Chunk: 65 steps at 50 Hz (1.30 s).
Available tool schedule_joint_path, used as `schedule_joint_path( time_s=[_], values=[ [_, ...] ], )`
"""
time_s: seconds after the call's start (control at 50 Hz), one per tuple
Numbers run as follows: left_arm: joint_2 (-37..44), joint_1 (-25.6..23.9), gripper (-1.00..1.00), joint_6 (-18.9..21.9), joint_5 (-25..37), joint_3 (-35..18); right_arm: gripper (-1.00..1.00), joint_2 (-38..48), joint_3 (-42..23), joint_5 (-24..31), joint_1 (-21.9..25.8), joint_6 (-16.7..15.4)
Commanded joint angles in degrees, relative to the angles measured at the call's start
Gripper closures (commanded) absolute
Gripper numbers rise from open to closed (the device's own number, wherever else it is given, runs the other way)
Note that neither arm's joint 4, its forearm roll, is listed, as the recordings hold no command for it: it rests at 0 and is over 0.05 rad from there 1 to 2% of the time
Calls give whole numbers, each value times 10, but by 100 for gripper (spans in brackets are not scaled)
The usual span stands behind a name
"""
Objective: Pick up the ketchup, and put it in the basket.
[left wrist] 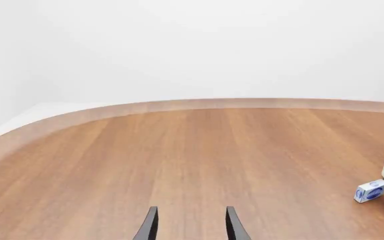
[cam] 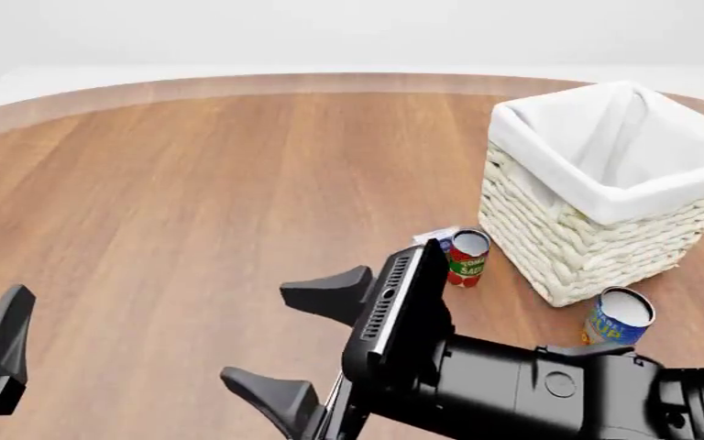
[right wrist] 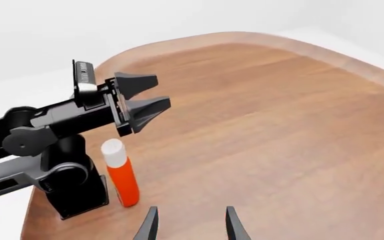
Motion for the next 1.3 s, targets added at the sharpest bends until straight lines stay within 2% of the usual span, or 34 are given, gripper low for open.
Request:
schedule_joint_path(
  time_s=[0.02,0.26,0.3,0.4,0.46,0.88,1.3],
  values=[
    [0,0,-100,0,0,0,-100,32,-30,8,33,4],
    [0,0,-100,0,0,0,-100,54,-48,14,54,19],
    [0,0,-100,0,0,0,-100,65,-50,11,63,38],
    [0,0,-100,0,0,0,-100,79,-52,6,70,45],
    [0,0,-100,0,0,0,-100,89,-65,8,87,64],
    [0,0,-100,0,0,0,-100,145,-127,28,121,54],
    [0,0,-100,0,0,0,-100,194,-167,29,130,65]
  ],
)
